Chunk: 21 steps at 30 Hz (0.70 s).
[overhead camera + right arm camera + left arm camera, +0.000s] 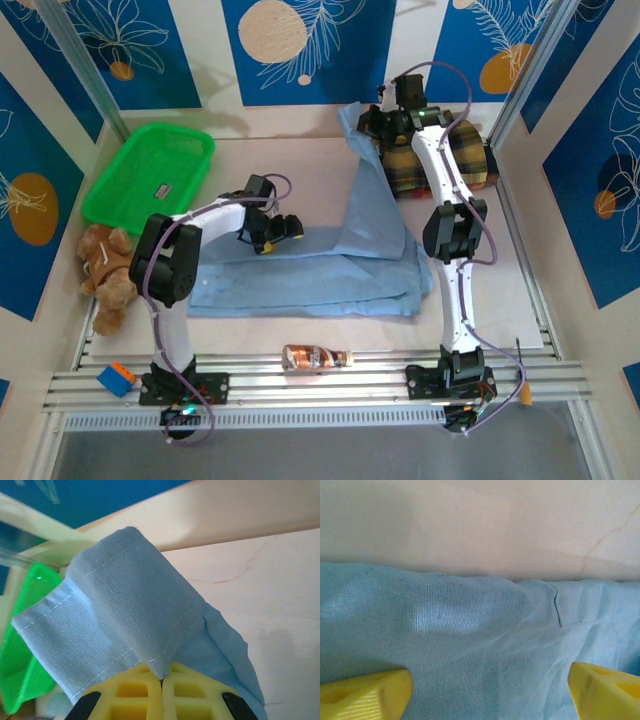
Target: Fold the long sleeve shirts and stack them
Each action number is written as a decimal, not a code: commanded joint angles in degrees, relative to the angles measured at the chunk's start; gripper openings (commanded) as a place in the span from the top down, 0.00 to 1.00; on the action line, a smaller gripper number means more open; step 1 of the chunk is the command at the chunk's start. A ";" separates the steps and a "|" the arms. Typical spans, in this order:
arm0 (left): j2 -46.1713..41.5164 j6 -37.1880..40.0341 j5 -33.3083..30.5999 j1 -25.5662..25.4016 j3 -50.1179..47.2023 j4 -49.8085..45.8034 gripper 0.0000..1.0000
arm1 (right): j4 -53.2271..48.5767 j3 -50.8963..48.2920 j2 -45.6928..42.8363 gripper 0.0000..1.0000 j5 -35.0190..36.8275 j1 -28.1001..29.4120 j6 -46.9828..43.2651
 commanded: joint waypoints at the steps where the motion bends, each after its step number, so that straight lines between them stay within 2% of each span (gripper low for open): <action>1: 5.45 2.22 -3.25 1.38 -0.37 -2.00 0.13 | -1.75 -3.34 -5.82 1.00 -6.06 2.26 -2.17; 11: 4.39 0.58 0.69 3.38 1.07 -0.26 0.13 | -1.49 -25.01 -22.24 1.00 -12.15 6.71 -9.27; 16: 1.95 -0.35 2.39 4.39 4.48 -2.45 0.12 | 1.23 -36.27 -28.78 1.00 -13.97 8.40 -8.13; 21: -1.53 -5.45 5.63 6.03 4.66 -0.82 0.12 | 3.01 -44.27 -33.01 1.00 -14.34 12.51 -5.38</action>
